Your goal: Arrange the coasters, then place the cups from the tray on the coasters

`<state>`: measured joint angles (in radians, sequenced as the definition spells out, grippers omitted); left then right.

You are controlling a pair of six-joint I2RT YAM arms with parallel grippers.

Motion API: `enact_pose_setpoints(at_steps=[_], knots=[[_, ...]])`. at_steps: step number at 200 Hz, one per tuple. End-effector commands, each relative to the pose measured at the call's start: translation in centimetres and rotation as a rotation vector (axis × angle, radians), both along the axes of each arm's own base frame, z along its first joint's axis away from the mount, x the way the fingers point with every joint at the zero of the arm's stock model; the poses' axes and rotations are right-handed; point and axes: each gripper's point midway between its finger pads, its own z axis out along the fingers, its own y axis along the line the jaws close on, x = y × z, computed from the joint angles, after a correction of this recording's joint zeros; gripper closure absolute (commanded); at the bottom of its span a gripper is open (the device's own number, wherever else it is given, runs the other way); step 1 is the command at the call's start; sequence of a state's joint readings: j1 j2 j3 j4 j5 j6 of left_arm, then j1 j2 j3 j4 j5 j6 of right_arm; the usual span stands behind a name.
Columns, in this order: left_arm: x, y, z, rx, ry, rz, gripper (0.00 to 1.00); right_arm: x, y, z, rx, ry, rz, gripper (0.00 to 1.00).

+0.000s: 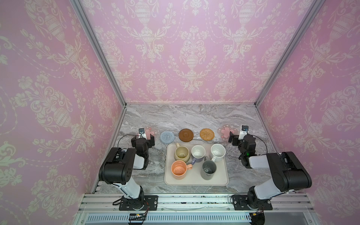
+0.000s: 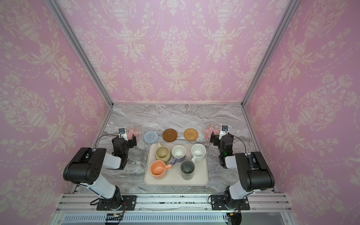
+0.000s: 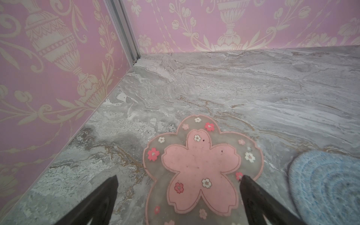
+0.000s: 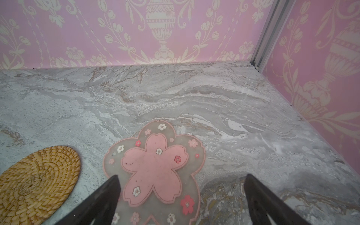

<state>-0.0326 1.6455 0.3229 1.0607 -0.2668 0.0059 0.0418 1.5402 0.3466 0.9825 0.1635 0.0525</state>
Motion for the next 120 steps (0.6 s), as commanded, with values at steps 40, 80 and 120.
enact_pose_setpoints(at_steps=[40, 80, 120], knots=[[0.1, -0.6, 1.1, -0.010, -0.051, -0.043, 0.01, 0.0, 0.2, 0.0, -0.004, 0.004, 0.007, 0.00], [-0.8, -0.4, 3.7, -0.007, -0.076, -0.030, 0.01, -0.1, 1.1, 1.6, -0.020, 0.060, 0.042, 0.00], [-1.4, -0.3, 7.0, -0.064, 0.003, 0.003, 0.01, -1.0, 1.2, 4.0, 0.011, 0.080, 0.021, 0.00]])
